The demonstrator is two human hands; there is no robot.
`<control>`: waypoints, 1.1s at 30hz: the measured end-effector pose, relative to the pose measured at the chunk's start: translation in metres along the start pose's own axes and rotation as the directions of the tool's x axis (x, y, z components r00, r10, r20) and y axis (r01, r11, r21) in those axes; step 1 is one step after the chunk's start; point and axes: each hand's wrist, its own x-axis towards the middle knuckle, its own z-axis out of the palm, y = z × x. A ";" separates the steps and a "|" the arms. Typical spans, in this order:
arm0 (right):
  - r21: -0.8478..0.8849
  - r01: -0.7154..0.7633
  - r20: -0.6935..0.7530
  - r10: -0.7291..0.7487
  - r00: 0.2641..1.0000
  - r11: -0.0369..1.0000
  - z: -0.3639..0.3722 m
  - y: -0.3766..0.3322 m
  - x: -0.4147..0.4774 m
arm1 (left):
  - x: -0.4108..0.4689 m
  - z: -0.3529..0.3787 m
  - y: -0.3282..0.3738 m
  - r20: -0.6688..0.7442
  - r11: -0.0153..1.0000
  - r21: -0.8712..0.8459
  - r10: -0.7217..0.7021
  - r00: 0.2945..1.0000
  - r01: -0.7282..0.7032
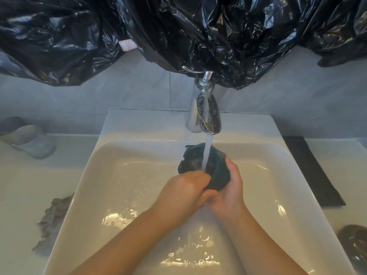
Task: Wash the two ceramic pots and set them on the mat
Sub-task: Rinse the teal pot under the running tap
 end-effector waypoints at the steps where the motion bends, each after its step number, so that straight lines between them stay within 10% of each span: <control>1: 0.020 0.018 0.024 -0.019 1.000 1.000 0.001 -0.002 -0.002 | 0.001 0.001 0.003 -0.012 1.000 -0.022 -0.017 1.000 0.017; 5: -0.003 -0.084 0.034 0.084 0.996 0.996 0.000 -0.009 0.000 | 0.001 -0.008 -0.016 0.101 0.956 0.200 0.197 0.975 -0.214; 8: -0.025 -0.156 0.009 0.156 0.988 0.987 0.000 -0.007 0.002 | 0.000 -0.011 -0.021 0.201 0.942 0.303 0.085 0.976 -0.144; 14: -0.067 -0.145 -0.004 0.145 0.989 0.987 -0.001 -0.005 0.000 | 0.007 -0.007 -0.014 0.138 0.973 0.066 0.210 0.968 -0.221; 19: -0.039 -0.135 -0.004 0.135 0.991 0.990 0.005 -0.005 0.000 | -0.003 -0.003 -0.016 0.071 0.978 -0.204 0.049 0.996 -0.034; 33: -0.047 -0.111 0.027 0.112 0.993 0.993 0.013 0.000 -0.005 | -0.003 0.000 -0.007 -0.125 0.995 -0.051 -0.089 0.988 0.083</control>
